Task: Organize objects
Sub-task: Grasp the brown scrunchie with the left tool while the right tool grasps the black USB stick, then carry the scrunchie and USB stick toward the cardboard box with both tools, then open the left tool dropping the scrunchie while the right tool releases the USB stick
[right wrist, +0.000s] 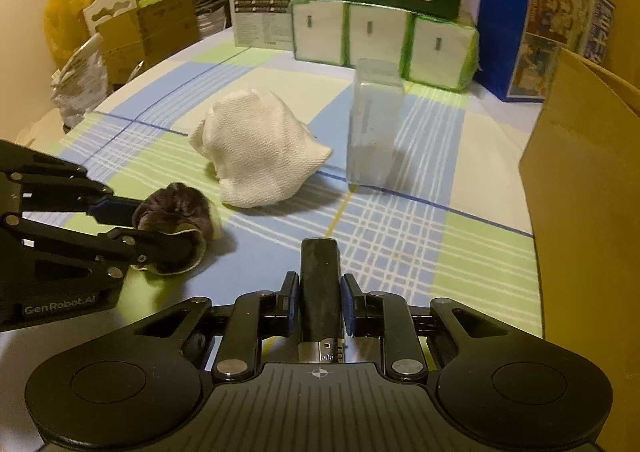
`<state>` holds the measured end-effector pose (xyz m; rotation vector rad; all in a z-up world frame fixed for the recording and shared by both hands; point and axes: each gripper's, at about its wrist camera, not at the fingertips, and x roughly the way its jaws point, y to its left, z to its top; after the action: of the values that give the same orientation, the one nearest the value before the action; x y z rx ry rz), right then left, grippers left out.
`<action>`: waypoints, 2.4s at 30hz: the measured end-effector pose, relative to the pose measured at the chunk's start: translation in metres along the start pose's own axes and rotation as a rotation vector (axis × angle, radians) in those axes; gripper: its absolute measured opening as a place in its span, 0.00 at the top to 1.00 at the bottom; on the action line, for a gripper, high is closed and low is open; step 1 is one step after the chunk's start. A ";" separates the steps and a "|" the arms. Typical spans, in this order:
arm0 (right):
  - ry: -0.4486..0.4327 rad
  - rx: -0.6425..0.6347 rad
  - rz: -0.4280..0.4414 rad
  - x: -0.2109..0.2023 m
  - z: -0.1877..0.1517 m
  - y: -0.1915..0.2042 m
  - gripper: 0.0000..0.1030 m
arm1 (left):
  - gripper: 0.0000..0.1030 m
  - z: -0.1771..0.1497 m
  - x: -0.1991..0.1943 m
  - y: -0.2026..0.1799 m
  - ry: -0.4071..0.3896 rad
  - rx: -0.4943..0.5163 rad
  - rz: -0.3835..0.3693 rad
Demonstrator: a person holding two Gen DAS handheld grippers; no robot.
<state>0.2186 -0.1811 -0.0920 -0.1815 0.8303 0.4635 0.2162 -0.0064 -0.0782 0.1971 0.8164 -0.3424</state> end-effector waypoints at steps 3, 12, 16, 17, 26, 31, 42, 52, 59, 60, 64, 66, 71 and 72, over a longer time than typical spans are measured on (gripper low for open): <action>-0.013 0.014 -0.004 -0.009 0.000 0.000 0.82 | 0.81 0.002 -0.010 -0.001 0.009 -0.019 0.017; -0.056 0.063 -0.008 -0.059 0.004 0.012 0.82 | 0.81 0.010 -0.053 -0.009 0.033 -0.098 0.060; -0.081 0.114 -0.014 -0.093 0.006 0.011 0.82 | 0.81 0.012 -0.077 -0.019 0.027 -0.122 0.070; -0.089 0.124 -0.018 -0.102 0.007 0.011 0.82 | 0.81 0.014 -0.083 -0.023 0.024 -0.122 0.068; -0.145 0.150 -0.113 -0.183 0.013 -0.008 0.82 | 0.81 0.040 -0.135 -0.080 -0.032 -0.083 0.017; -0.175 0.191 -0.166 -0.225 0.010 -0.039 0.82 | 0.81 0.064 -0.150 -0.127 -0.077 -0.049 -0.043; -0.207 0.284 -0.284 -0.285 -0.010 -0.111 0.82 | 0.81 0.106 -0.149 -0.213 -0.110 0.042 -0.140; -0.191 0.323 -0.307 -0.295 -0.030 -0.137 0.82 | 0.81 0.115 -0.142 -0.242 -0.090 0.070 -0.155; -0.177 0.333 -0.299 -0.290 -0.032 -0.146 0.82 | 0.81 0.120 -0.134 -0.244 -0.074 0.070 -0.157; -0.175 0.335 -0.298 -0.289 -0.032 -0.147 0.82 | 0.81 0.121 -0.133 -0.244 -0.072 0.071 -0.158; -0.164 0.346 -0.291 -0.283 -0.031 -0.155 0.82 | 0.81 0.126 -0.125 -0.244 -0.065 0.078 -0.160; -0.157 0.356 -0.287 -0.278 -0.029 -0.161 0.82 | 0.81 0.131 -0.119 -0.244 -0.061 0.083 -0.156; -0.146 0.406 -0.270 -0.266 -0.022 -0.181 0.82 | 0.80 0.149 -0.098 -0.239 -0.046 0.071 -0.154; -0.142 0.414 -0.268 -0.263 -0.020 -0.185 0.82 | 0.80 0.152 -0.094 -0.239 -0.044 0.072 -0.153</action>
<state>0.1382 -0.4367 0.0866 0.1223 0.7323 0.0460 0.1707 -0.2528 0.0839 0.1943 0.7783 -0.5190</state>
